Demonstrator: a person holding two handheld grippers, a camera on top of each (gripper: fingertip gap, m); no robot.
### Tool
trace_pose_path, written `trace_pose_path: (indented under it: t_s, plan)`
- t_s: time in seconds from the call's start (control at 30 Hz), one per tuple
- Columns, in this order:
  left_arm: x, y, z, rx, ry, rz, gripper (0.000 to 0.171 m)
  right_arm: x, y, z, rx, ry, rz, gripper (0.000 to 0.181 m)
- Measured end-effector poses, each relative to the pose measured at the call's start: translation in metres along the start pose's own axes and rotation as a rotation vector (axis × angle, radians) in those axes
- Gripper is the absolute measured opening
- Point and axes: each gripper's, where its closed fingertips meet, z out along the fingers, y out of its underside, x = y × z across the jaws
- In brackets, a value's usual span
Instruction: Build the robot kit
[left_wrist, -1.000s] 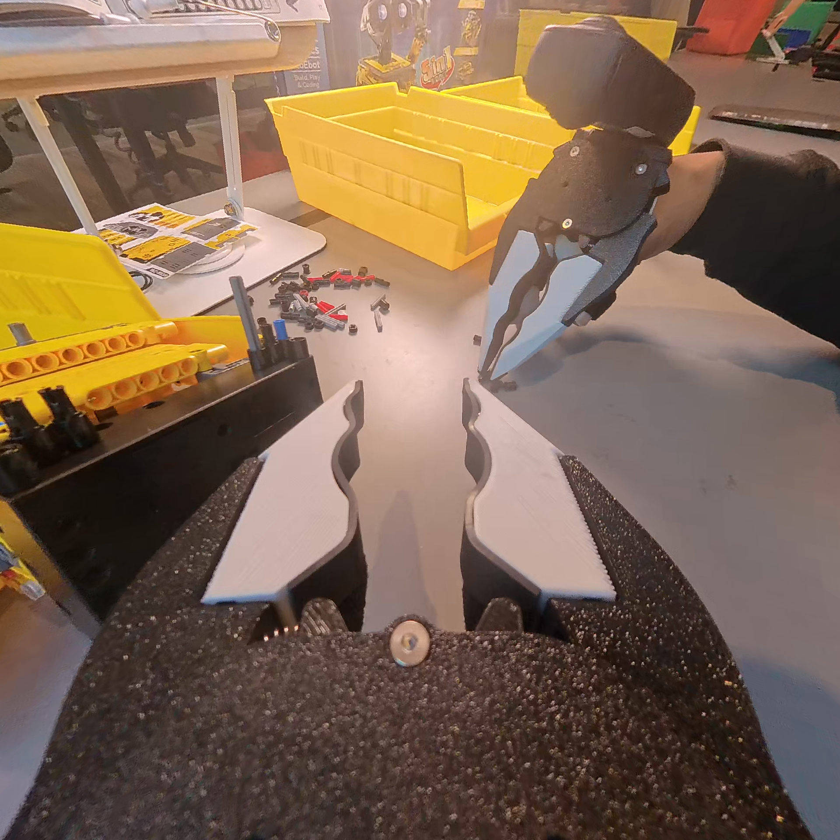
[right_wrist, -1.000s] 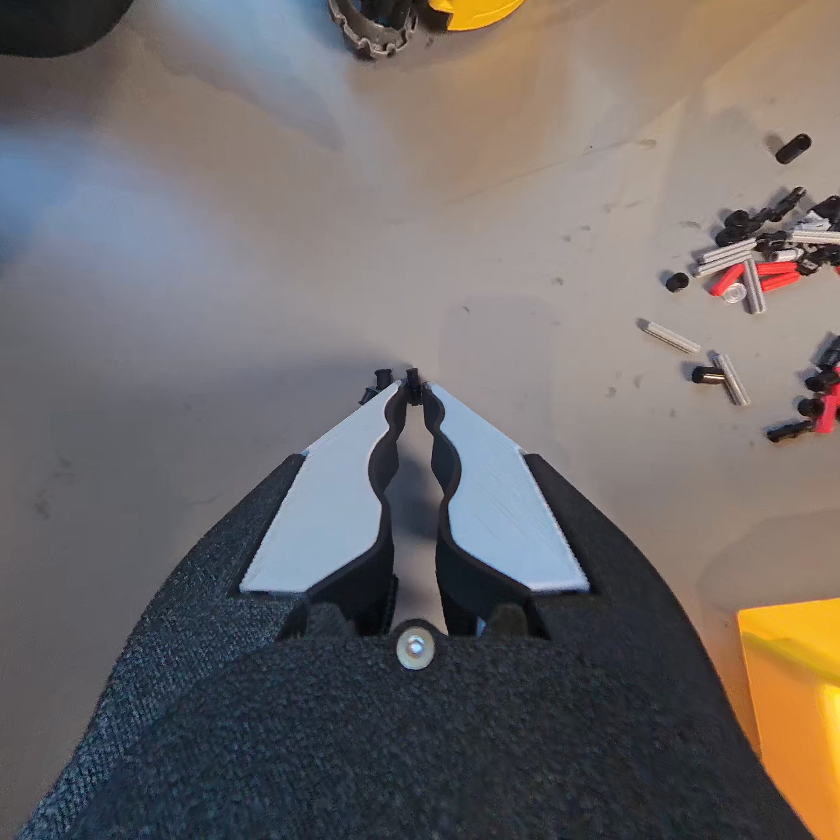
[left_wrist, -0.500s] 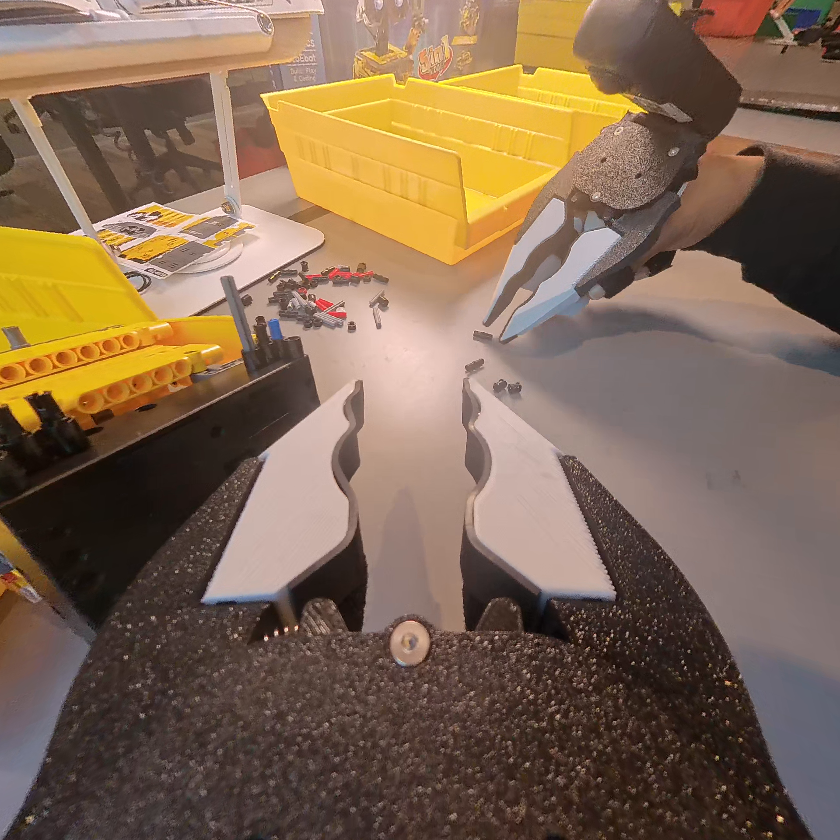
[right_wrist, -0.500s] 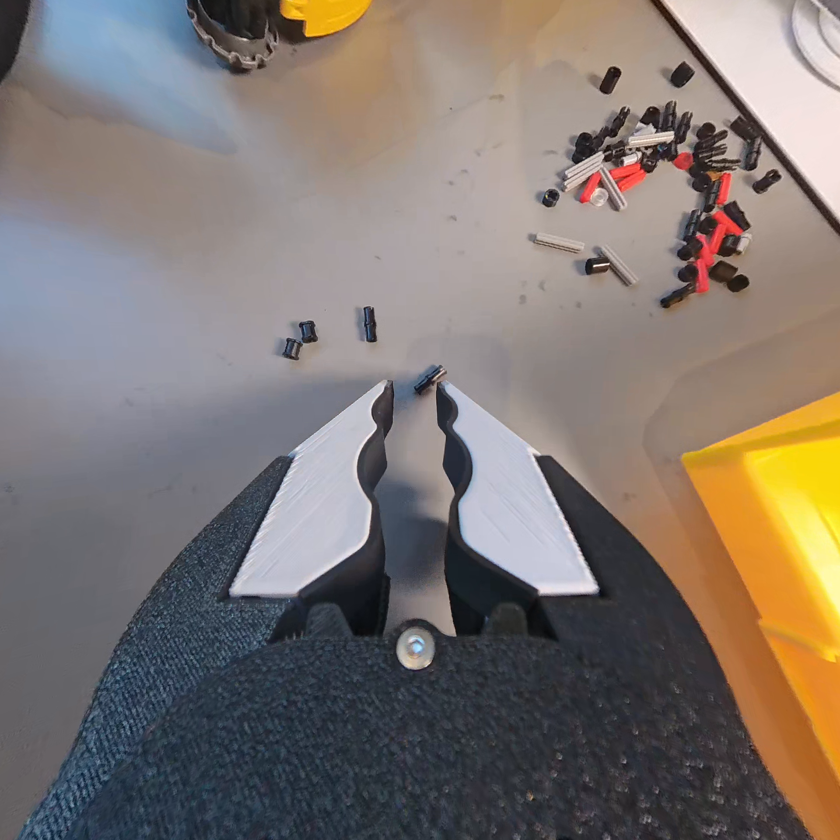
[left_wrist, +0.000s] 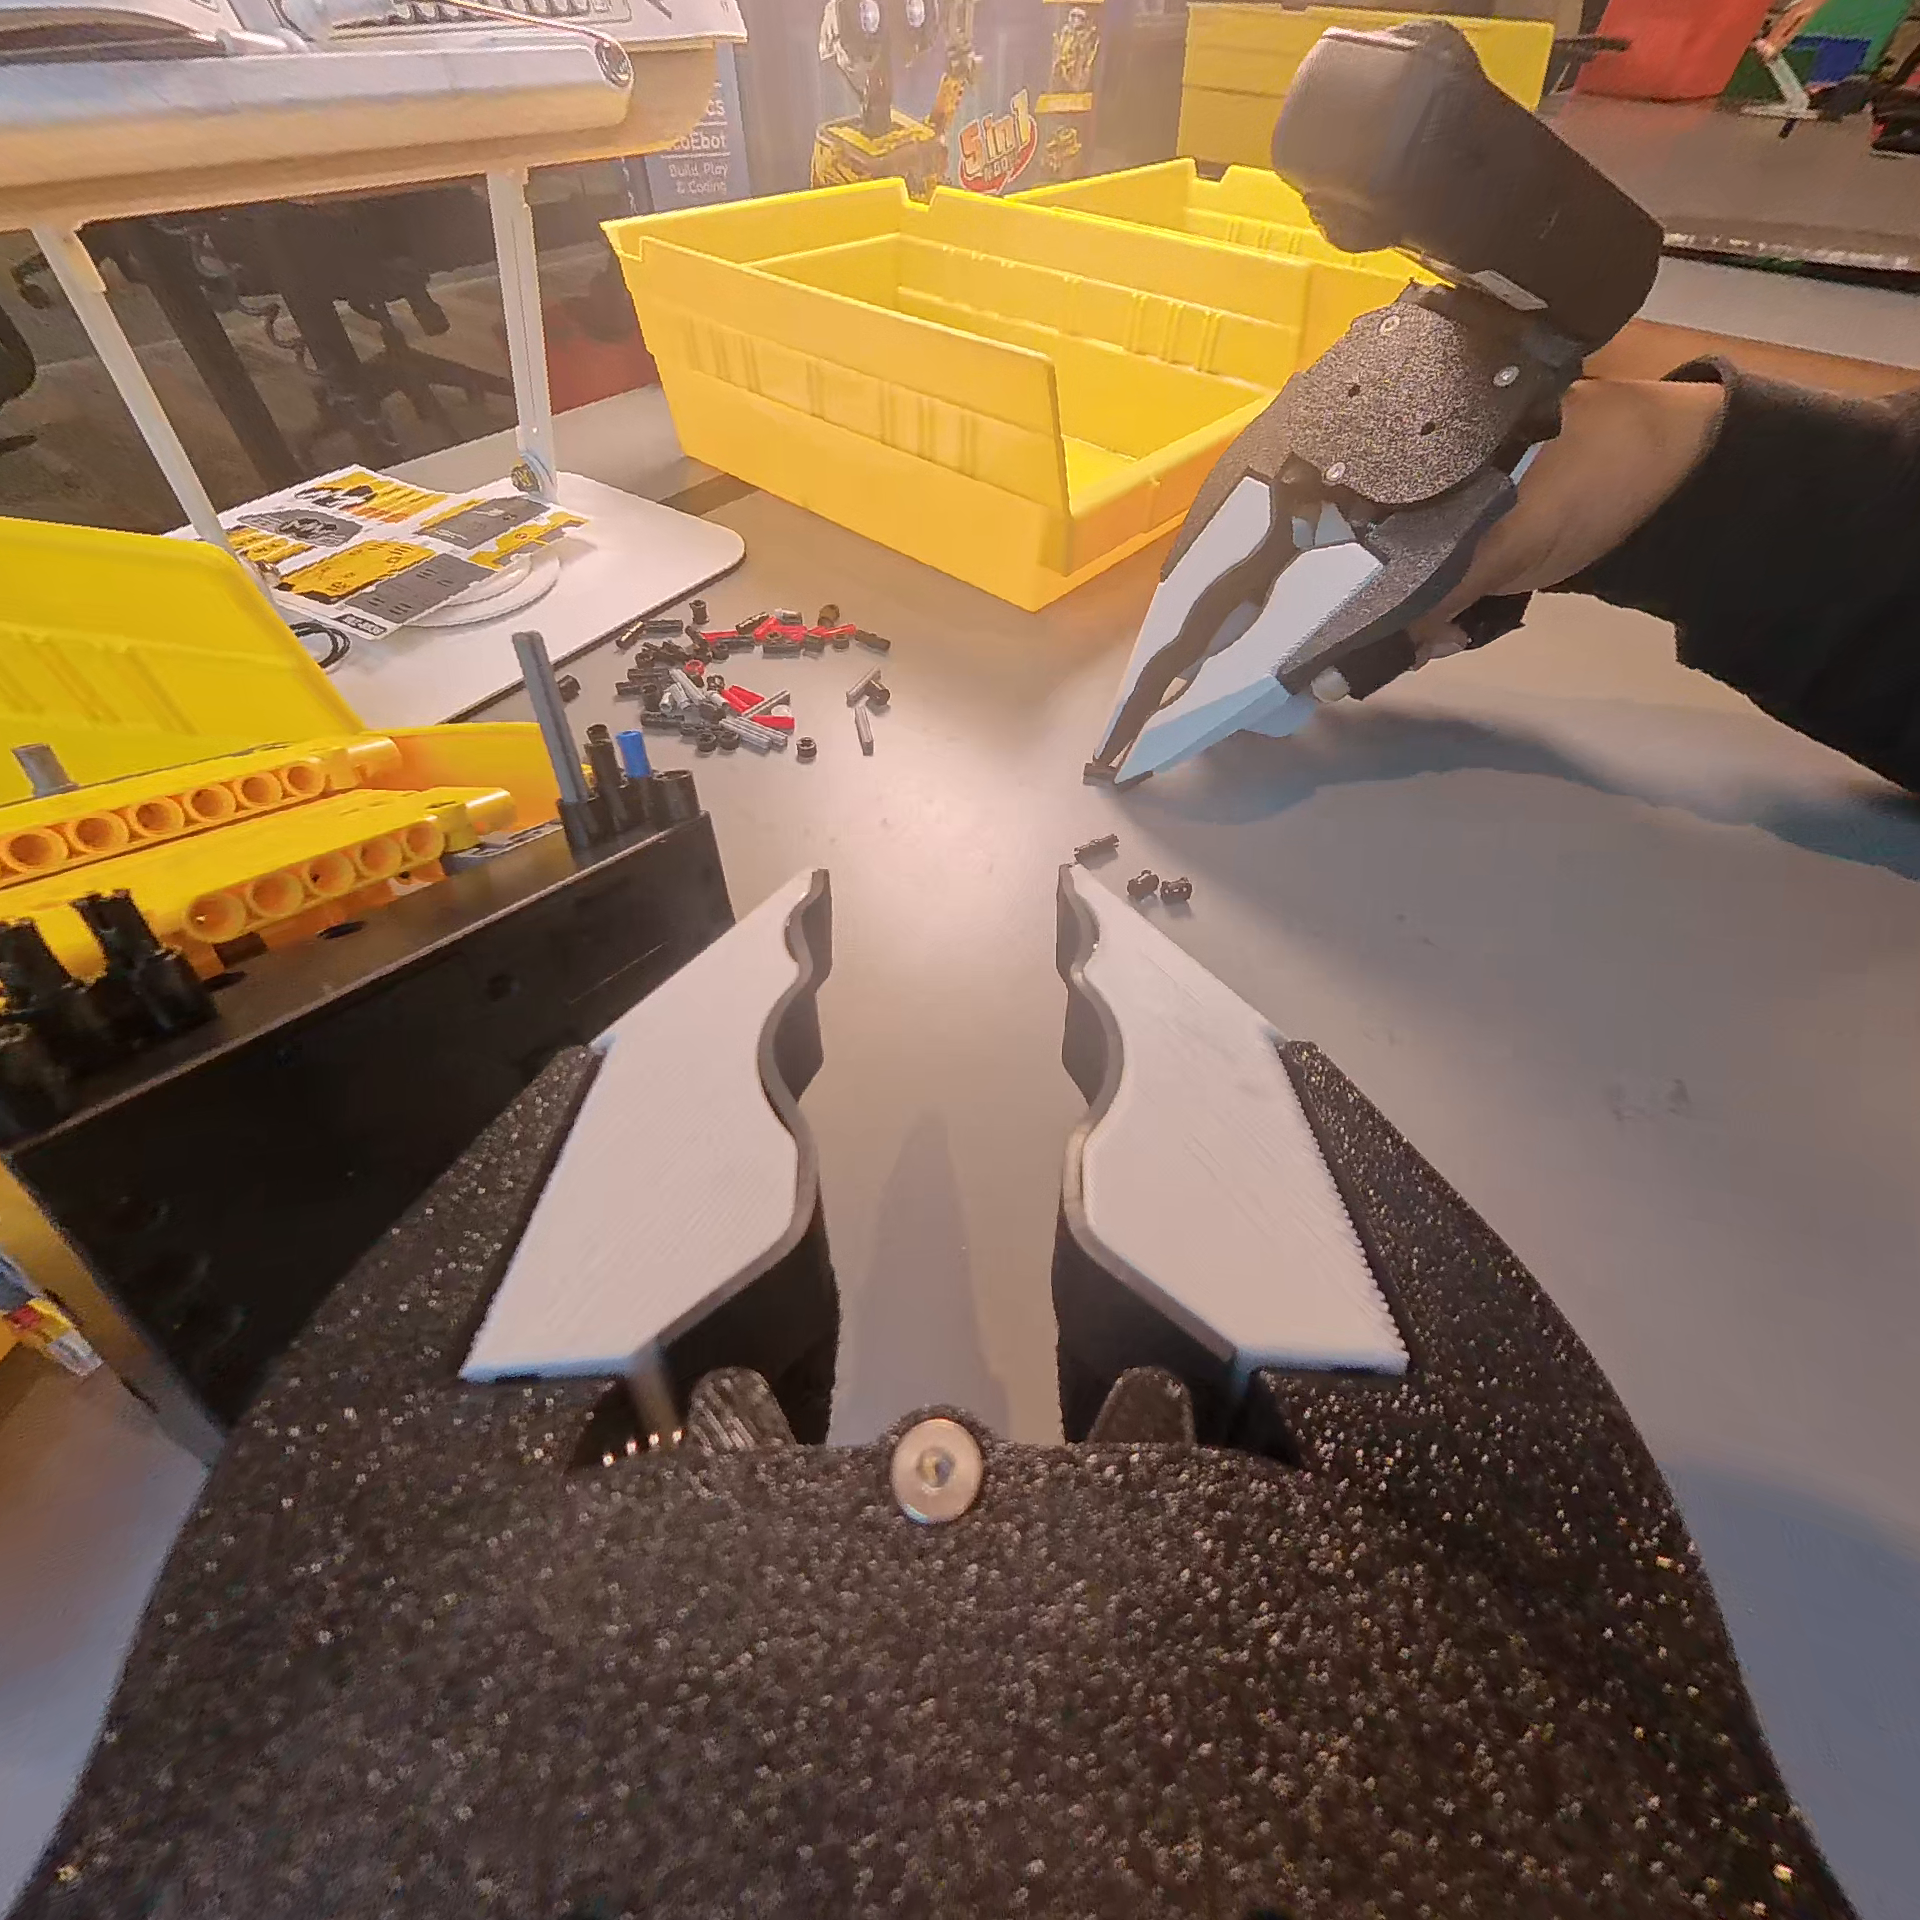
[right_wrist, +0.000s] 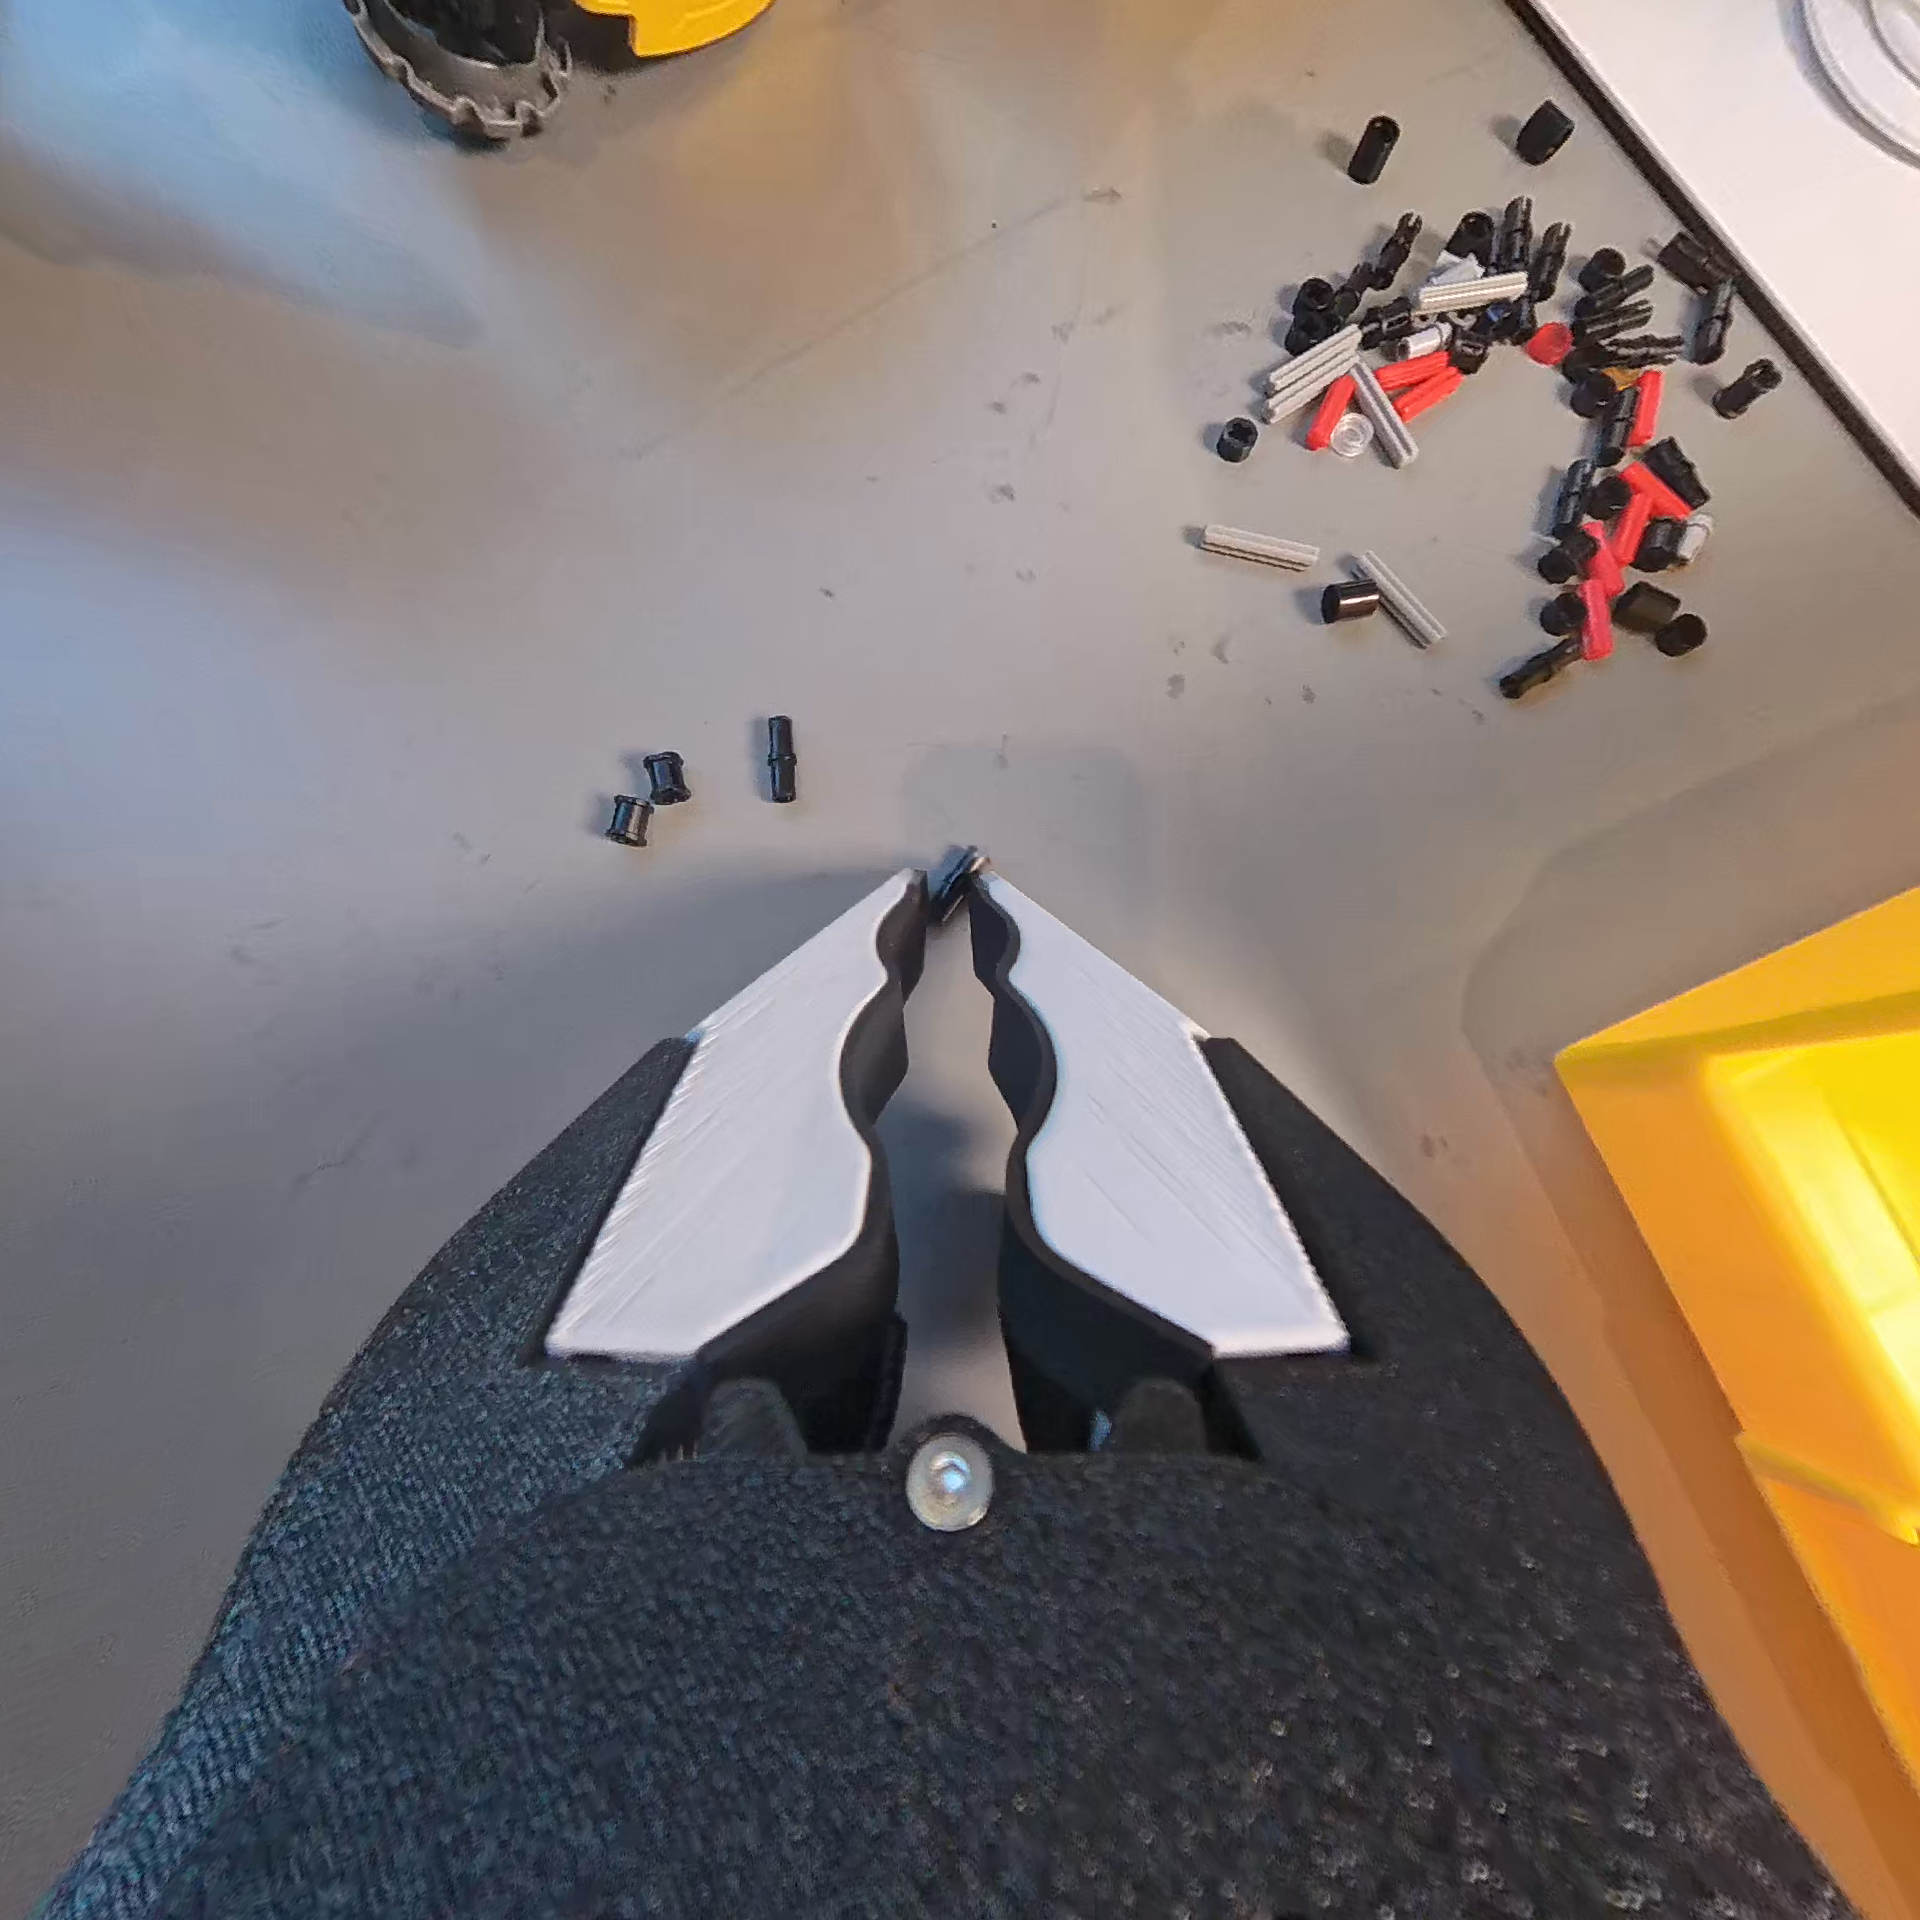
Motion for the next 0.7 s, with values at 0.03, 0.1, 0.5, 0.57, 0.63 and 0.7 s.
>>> trace_pose_path:
  t_s: [0.03,0.1,0.5,0.57,0.63,0.7]
  plan:
    - [0.0,0.0,0.0,0.001,0.0,0.0,0.041,0.001,0.0,0.0,-0.004,0.004,-0.003,0.006]
    - [0.0,0.0,0.0,0.001,0.001,0.0,0.041,0.001,-0.001,0.001,-0.008,0.002,-0.007,0.006]
    - [0.0,0.0,0.0,0.001,0.001,-0.003,0.041,-0.025,-0.016,0.014,-0.029,-0.065,-0.1,0.005]
    - [0.0,0.0,0.0,0.002,0.001,-0.005,0.041,-0.025,-0.016,0.014,-0.029,-0.073,-0.095,0.005]
    - [0.0,0.0,0.0,0.0,0.002,-0.003,0.041,-0.025,-0.016,0.014,-0.028,-0.073,-0.093,0.005]
    - [0.0,0.0,0.0,-0.002,0.002,-0.001,0.041,-0.025,-0.016,0.014,-0.025,-0.071,-0.092,0.006]
